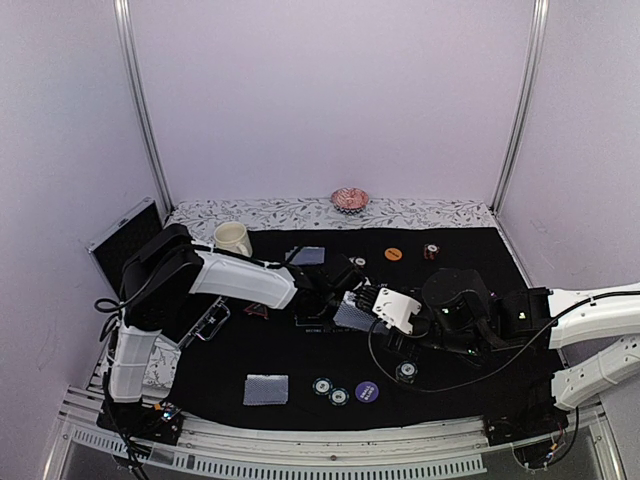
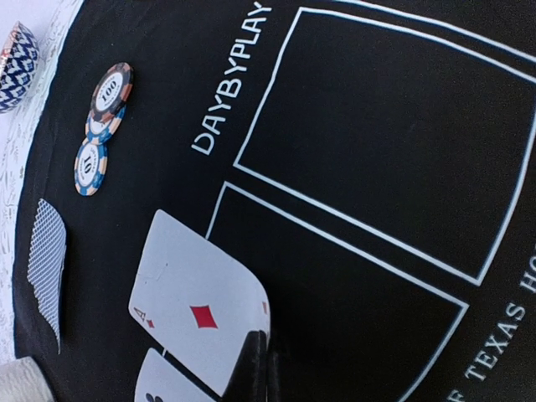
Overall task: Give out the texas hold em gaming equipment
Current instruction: Flop the poker card into the community card area.
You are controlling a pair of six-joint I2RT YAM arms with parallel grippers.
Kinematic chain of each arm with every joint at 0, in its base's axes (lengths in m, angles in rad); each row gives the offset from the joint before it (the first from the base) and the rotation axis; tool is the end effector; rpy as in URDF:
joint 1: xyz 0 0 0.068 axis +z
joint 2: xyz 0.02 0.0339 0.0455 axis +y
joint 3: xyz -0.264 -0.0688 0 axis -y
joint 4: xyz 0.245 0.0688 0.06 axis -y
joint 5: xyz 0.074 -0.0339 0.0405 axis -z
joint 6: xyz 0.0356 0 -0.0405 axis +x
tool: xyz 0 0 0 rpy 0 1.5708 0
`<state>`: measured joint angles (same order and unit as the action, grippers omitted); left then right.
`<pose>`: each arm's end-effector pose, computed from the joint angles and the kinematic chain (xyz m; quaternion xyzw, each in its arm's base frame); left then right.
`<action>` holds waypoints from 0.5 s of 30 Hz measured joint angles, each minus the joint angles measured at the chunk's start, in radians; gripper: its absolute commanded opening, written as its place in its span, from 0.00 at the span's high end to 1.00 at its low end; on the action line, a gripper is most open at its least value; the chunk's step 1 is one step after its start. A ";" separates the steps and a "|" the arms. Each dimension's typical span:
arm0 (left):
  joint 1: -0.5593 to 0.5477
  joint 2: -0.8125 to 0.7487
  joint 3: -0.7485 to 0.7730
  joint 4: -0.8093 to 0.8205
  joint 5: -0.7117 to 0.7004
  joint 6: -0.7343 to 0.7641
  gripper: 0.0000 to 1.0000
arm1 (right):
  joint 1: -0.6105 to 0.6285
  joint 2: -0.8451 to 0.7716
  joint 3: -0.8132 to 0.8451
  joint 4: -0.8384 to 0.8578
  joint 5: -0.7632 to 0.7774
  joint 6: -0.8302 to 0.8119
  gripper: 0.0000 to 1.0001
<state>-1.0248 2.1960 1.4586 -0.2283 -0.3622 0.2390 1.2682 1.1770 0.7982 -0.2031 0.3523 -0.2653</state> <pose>0.2482 -0.3842 0.1190 0.5113 0.7894 0.0466 0.3366 0.0887 0.2429 0.2634 -0.5414 0.6818 0.0893 0.4838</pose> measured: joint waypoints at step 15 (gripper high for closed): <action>0.000 -0.006 0.000 -0.003 0.065 -0.065 1.00 | 0.000 0.000 0.001 0.000 0.000 0.000 0.44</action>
<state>-1.0248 2.1895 1.4582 -0.2310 -0.2970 0.1738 1.2682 1.1770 0.7990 -0.2035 0.3527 -0.2657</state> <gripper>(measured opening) 0.006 0.564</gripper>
